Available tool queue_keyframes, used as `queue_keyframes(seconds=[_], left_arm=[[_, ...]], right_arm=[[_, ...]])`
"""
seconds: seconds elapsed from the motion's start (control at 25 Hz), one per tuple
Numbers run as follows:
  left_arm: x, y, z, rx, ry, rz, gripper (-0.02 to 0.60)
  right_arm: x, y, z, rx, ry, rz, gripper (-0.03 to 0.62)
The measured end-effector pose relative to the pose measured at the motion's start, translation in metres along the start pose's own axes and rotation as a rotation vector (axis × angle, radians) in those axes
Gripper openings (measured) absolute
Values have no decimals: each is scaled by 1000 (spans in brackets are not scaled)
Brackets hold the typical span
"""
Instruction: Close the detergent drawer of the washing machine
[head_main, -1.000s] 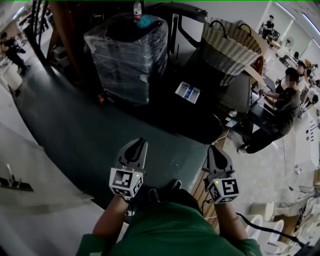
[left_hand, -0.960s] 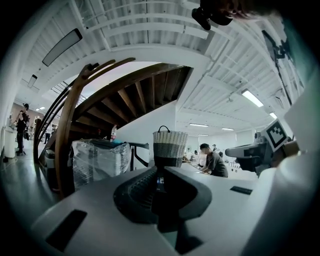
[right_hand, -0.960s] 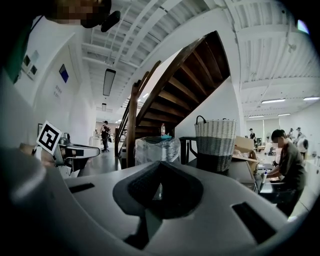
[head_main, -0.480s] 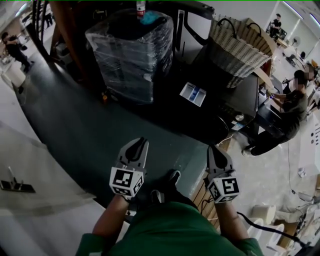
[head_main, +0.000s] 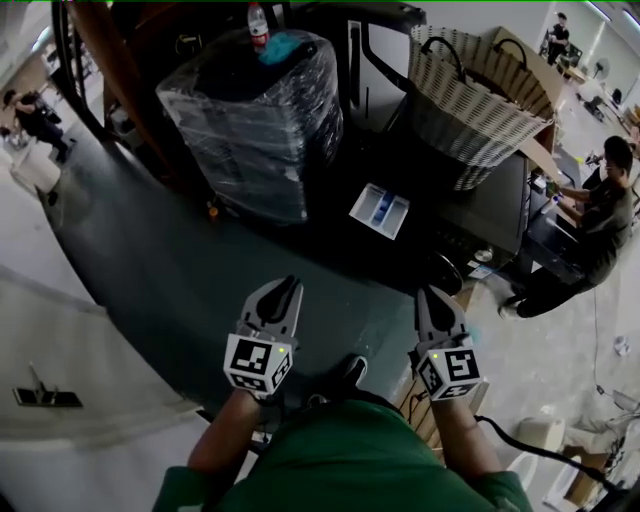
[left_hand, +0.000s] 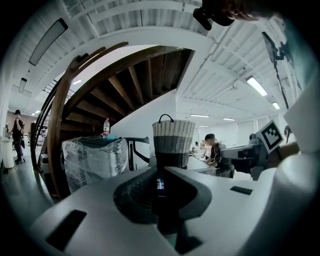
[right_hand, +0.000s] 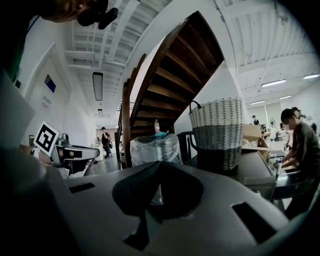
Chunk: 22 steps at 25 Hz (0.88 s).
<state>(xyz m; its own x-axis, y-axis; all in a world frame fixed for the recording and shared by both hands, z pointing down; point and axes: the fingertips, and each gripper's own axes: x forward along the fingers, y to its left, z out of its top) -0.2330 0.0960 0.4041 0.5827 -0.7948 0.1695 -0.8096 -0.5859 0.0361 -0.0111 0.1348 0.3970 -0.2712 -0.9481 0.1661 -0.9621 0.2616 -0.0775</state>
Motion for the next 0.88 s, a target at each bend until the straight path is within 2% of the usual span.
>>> queue_keyframes(seconds=[0.4, 0.68, 0.88], left_arm=[[62, -25, -7, 29, 82, -4, 54], [89, -43, 3, 46, 90, -29, 54], [108, -53, -3, 49, 98, -60, 54]], right_arm=[[24, -64, -11, 58, 15, 1, 23], [21, -94, -8, 82, 11, -34, 23], [17, -113, -13, 86, 17, -69, 23]])
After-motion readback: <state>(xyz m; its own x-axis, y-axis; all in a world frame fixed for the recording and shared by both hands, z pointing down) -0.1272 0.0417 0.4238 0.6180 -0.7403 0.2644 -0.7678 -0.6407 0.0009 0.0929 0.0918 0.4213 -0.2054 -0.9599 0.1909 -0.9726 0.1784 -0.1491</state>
